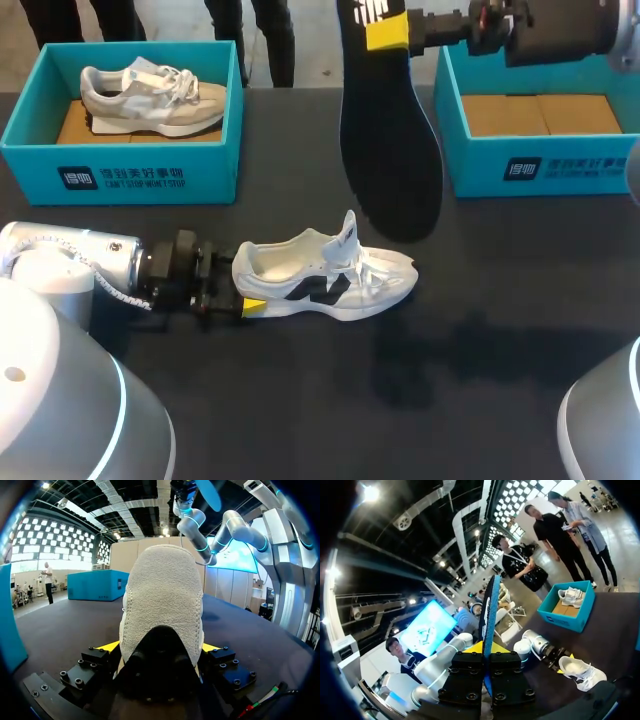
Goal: Take the shoe out of the shoebox, open the shoe tongue, remove and reinsert the insole, then place the shoe into the shoebox
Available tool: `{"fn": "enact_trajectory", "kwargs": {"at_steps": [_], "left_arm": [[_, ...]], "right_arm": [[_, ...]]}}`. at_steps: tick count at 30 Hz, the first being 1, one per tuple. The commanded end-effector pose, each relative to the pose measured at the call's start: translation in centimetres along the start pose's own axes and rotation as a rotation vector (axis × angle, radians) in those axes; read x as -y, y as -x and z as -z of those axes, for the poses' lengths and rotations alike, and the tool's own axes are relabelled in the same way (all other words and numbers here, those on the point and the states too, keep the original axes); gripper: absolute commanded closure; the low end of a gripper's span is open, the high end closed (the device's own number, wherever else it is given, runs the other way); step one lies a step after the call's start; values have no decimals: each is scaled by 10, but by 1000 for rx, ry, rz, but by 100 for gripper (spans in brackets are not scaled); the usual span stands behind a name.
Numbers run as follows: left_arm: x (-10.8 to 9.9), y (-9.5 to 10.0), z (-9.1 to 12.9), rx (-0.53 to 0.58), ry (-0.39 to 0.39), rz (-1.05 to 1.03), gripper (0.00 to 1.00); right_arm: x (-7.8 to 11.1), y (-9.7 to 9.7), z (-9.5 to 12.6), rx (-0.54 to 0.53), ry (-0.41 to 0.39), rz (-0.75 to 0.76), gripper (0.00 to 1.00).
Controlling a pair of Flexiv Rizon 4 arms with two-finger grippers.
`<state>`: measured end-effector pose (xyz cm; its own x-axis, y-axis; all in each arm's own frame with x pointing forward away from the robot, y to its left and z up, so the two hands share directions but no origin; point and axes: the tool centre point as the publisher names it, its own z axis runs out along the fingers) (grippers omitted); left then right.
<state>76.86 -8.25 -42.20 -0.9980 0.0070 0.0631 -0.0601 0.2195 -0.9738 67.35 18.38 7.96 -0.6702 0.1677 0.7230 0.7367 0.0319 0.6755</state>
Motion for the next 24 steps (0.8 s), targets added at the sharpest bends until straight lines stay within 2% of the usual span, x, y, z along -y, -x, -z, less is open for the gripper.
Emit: {"fn": "enact_trajectory", "kwargs": {"at_steps": [1,18,19,20,21,22,24], "left_arm": [[0,0,-1,1,1,0,100],[0,0,-1,1,1,0,100],[0,0,-1,1,1,0,96],[0,0,-1,1,1,0,78],[0,1,-1,3,3,-2,51],[0,1,0,1,4,-4,2],[1,2,0,-2,19,-6,0]], "right_arm": [[2,0,-2,5,16,3,100],[2,0,-2,5,16,3,100],[2,0,-2,5,16,3,100],[2,0,-2,5,16,3,100],[2,0,-2,5,16,3,100],[2,0,-2,5,16,3,100],[2,0,-2,5,16,3,100]]}}
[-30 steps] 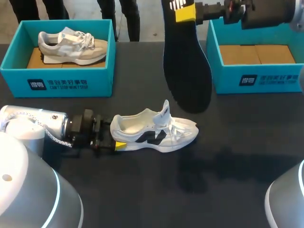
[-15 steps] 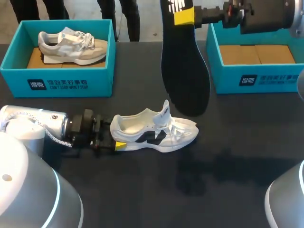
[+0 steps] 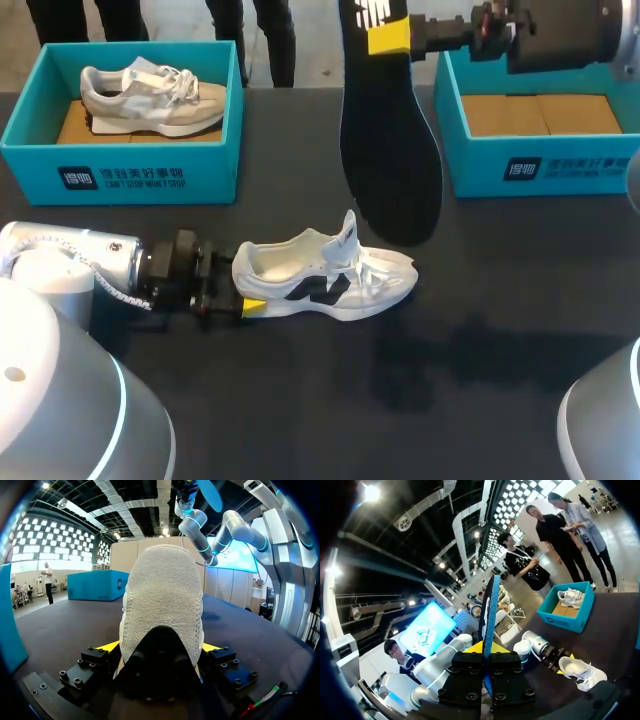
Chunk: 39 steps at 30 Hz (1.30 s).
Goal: Take the shoe out of the shoebox, open the shoe tongue, remove and reinsert the insole, then place the shoe into the shoebox
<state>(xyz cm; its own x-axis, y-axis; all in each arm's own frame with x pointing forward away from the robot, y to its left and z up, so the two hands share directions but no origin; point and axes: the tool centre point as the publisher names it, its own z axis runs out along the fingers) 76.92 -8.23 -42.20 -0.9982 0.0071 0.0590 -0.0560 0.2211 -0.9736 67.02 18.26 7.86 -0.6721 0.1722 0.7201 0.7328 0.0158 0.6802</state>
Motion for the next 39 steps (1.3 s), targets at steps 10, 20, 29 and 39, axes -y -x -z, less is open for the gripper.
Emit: {"fn": "enact_trajectory", "kwargs": {"at_steps": [10,20,29,39], "left_arm": [[8,2,10,7,100,-25,0],[18,-4,34,-15,267,-83,0],[29,-4,56,-34,509,-179,0],[36,-2,69,-77,640,-155,0]], "right_arm": [[-1,1,-3,1,-1,0,100],[-1,1,-3,1,-1,0,100],[-1,1,-3,1,-1,0,100],[-1,1,-3,1,-1,0,100]]}}
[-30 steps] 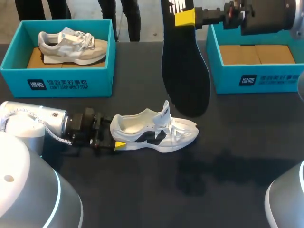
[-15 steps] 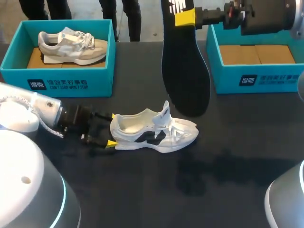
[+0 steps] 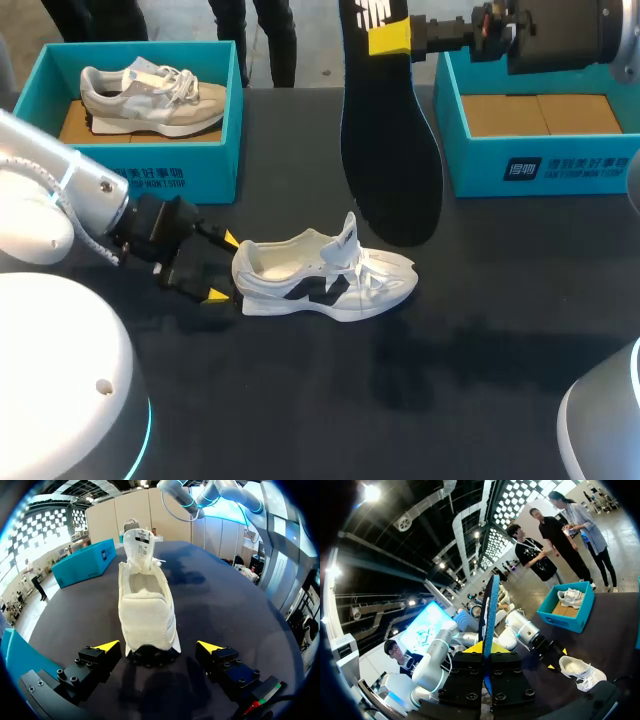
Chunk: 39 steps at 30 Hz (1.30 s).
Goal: Take the shoe out of the shoebox, open the shoe tongue, remove and reinsert the insole, then place the shoe into the shoebox
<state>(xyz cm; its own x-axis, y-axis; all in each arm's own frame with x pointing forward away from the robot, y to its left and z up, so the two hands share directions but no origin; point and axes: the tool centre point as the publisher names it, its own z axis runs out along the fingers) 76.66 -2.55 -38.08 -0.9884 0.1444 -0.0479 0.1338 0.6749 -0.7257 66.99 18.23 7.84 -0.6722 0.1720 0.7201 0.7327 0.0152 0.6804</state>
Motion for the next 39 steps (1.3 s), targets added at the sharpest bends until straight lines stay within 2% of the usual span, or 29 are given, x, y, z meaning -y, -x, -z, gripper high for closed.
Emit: {"fn": "enact_trajectory", "kwargs": {"at_steps": [1,14,19,28,33,39], "left_arm": [[4,4,8,-15,104,7,0],[4,4,8,-15,104,7,0],[17,11,13,-9,189,63,0],[23,12,17,-18,304,126,0],[32,10,13,12,493,148,0],[40,8,10,34,619,181,0]], "right_arm": [[-1,1,-3,1,-1,0,100],[-1,1,-3,1,-1,0,100],[-1,1,-3,1,-1,0,100],[-1,1,-3,1,-1,0,100],[-1,1,-3,1,-1,0,100],[-1,1,-3,1,-1,0,100]]}}
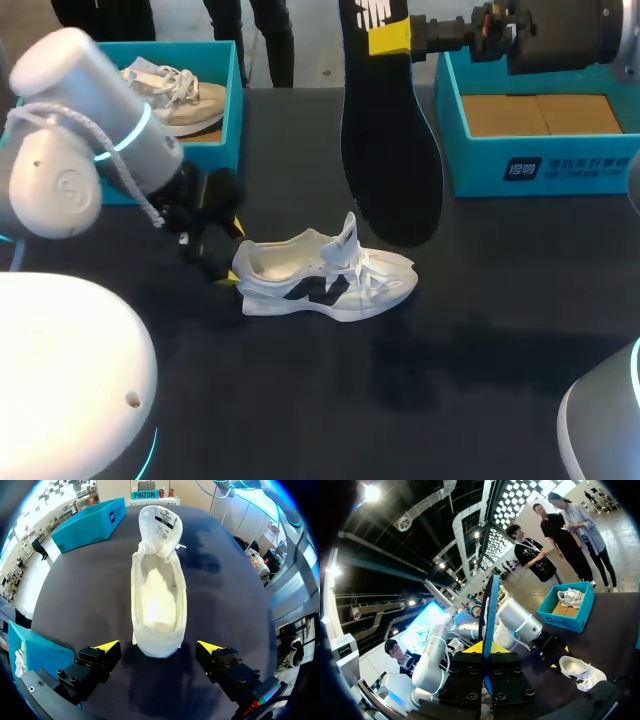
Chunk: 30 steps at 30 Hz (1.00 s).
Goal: Take the shoe out of the shoebox, open the shoe tongue, remove and reinsert the insole, then place the shoe into the shoebox
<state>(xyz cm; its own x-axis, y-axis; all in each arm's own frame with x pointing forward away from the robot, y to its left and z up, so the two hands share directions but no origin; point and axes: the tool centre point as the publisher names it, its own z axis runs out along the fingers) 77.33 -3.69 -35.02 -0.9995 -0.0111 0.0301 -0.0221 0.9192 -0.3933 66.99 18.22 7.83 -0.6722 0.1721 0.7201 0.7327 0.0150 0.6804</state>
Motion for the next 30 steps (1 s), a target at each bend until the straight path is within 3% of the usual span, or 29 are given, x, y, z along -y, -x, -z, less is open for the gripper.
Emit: {"fn": "enact_trajectory", "kwargs": {"at_steps": [1,13,30], "left_arm": [[11,-4,2,18,215,7,0],[22,-7,1,-7,387,-59,0],[22,-9,4,25,428,-80,0]], "right_arm": [[-1,1,-4,1,-1,0,100],[-1,1,-4,1,-1,0,100],[-1,1,-4,1,-1,0,100]]}}
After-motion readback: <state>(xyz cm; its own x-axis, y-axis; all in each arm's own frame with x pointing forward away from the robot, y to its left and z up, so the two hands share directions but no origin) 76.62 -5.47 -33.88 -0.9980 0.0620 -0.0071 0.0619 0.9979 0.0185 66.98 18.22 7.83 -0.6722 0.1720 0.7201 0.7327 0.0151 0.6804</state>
